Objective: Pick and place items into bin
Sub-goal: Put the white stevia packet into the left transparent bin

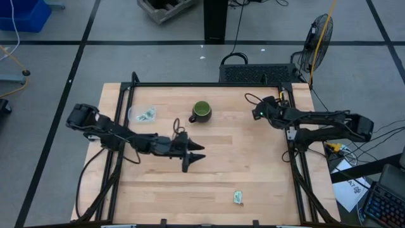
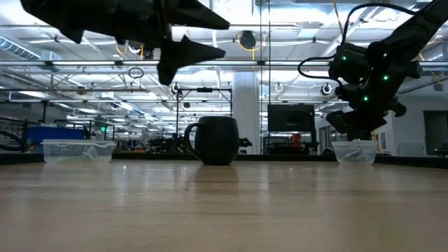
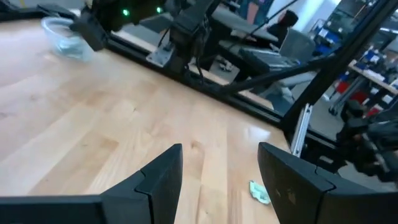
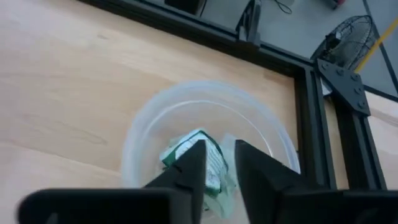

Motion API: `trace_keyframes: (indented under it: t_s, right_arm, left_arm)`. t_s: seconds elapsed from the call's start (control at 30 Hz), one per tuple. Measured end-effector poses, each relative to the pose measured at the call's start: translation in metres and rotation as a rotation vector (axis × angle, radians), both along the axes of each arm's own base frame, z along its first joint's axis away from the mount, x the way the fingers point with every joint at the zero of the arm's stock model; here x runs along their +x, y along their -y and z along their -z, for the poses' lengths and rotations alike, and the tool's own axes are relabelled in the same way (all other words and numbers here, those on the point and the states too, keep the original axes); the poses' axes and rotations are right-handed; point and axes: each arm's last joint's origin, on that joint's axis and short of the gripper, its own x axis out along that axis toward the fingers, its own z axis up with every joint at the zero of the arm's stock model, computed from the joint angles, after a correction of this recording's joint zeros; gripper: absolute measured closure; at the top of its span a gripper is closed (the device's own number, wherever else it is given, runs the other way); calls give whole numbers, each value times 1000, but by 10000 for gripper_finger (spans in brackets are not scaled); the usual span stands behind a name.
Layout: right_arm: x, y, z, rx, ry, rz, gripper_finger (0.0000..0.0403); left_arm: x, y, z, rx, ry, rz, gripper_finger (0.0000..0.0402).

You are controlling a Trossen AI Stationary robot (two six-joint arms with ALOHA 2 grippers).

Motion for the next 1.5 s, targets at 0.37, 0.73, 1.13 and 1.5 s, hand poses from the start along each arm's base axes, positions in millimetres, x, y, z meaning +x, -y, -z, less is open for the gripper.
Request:
trace_keyframes:
  t_s: [0.37,0.73,1.13,1.5]
  right_arm:
    - [31,-31,-32,-22,284,-462,253]
    - [47,-90,-54,-23,500,-845,268]
    - [47,-109,-55,11,534,-927,268]
    - [47,-109,-55,-6,511,-935,268]
  left_arm:
    - [69,6,29,7,-172,288,188]
    - [109,70,45,526,-348,604,188]
    - [149,108,51,771,-370,558,188]
    - [168,130,67,843,-273,644,188]
